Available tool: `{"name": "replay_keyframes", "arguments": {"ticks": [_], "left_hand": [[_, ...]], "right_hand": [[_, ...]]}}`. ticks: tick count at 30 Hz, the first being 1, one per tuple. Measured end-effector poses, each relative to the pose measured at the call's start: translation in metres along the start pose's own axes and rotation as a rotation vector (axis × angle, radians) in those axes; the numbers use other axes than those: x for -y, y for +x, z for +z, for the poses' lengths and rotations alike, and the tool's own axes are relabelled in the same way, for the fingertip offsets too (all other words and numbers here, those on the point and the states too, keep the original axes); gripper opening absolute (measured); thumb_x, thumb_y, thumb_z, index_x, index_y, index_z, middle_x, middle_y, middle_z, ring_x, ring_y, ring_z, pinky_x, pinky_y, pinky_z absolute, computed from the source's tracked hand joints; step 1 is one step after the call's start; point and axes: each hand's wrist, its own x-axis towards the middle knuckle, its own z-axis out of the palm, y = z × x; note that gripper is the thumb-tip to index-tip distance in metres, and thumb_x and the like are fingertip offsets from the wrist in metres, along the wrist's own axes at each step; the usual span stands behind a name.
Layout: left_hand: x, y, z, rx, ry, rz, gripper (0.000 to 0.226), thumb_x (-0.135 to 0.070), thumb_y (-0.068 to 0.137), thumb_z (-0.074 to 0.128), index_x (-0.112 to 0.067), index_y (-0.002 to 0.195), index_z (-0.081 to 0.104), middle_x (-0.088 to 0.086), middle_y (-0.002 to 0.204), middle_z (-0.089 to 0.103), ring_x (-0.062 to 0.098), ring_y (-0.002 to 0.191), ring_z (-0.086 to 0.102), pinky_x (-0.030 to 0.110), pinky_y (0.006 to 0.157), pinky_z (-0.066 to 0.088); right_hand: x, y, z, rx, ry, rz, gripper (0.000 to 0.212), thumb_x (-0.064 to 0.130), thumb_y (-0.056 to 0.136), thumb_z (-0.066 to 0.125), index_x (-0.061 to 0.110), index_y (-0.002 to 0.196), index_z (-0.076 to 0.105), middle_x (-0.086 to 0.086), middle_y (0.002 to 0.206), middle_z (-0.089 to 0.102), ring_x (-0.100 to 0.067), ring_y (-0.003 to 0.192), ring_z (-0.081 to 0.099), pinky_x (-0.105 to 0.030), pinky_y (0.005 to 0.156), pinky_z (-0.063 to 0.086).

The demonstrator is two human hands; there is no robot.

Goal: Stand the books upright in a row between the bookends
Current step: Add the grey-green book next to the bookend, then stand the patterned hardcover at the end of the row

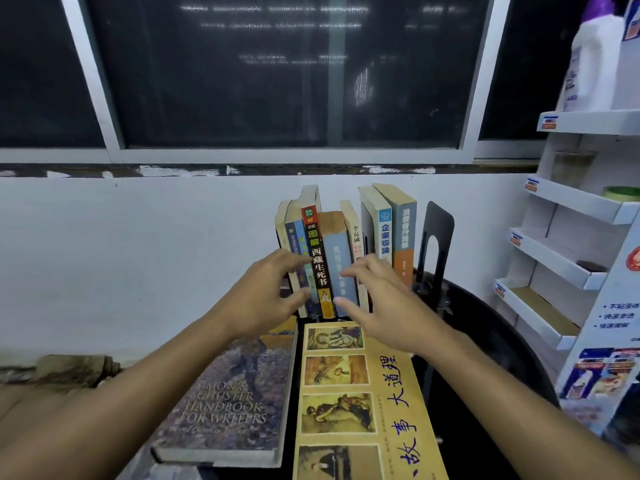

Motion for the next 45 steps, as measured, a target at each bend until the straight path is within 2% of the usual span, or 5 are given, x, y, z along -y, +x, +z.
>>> {"name": "replay_keyframes", "arguments": {"ticks": [12, 19, 31, 37, 45], "left_hand": [[0.084, -0.092, -0.014, 0.135, 0.141, -0.287, 0.104, -0.094, 0.067, 0.042, -0.02, 0.139, 0.055, 0.0, 0.122, 0.06, 0.014, 0.106, 0.059, 0.025, 0.087, 0.045], [0.103, -0.112, -0.013, 0.179, 0.119, -0.42, 0.082, -0.092, 0.068, 0.045, -0.025, 0.11, 0.069, -0.002, 0.101, 0.064, 0.013, 0.09, 0.062, 0.031, 0.082, 0.053], [0.118, -0.12, 0.0, 0.142, 0.01, -0.514, 0.076, -0.086, 0.076, 0.049, -0.014, 0.054, 0.044, 0.006, 0.067, 0.051, 0.007, 0.063, 0.048, 0.03, 0.059, 0.036], [0.136, -0.127, 0.008, 0.11, -0.155, -0.569, 0.098, -0.094, 0.067, 0.051, 0.0, 0.085, 0.071, 0.026, 0.088, 0.069, 0.036, 0.077, 0.069, 0.04, 0.065, 0.052], [0.123, -0.131, 0.003, 0.057, -0.315, -0.641, 0.072, -0.086, 0.071, 0.059, -0.016, 0.08, 0.073, 0.017, 0.071, 0.067, 0.015, 0.058, 0.057, 0.029, 0.06, 0.037]], "right_hand": [[0.053, 0.0, 0.079, 0.314, -0.071, 0.157, 0.06, 0.073, 0.092, 0.042, 0.02, 0.115, 0.058, 0.005, 0.11, 0.045, -0.015, 0.112, 0.043, -0.042, 0.09, 0.047], [0.067, 0.011, 0.095, 0.375, -0.196, 0.241, 0.057, 0.075, 0.09, 0.042, 0.021, 0.086, 0.057, -0.001, 0.11, 0.043, -0.025, 0.121, 0.038, -0.046, 0.095, 0.042], [0.059, 0.023, 0.117, 0.395, -0.201, 0.186, 0.071, 0.085, 0.084, 0.029, 0.024, 0.101, 0.061, -0.004, 0.131, 0.041, -0.027, 0.13, 0.029, -0.057, 0.109, 0.028], [0.06, 0.032, 0.125, 0.41, -0.164, 0.195, 0.076, 0.09, 0.079, 0.033, 0.025, 0.101, 0.064, 0.001, 0.115, 0.054, -0.022, 0.121, 0.038, -0.051, 0.103, 0.029], [0.063, 0.035, 0.122, 0.342, -0.007, 0.219, 0.073, 0.089, 0.073, 0.05, 0.023, 0.103, 0.058, 0.006, 0.102, 0.059, -0.014, 0.094, 0.058, -0.041, 0.088, 0.052]]}}
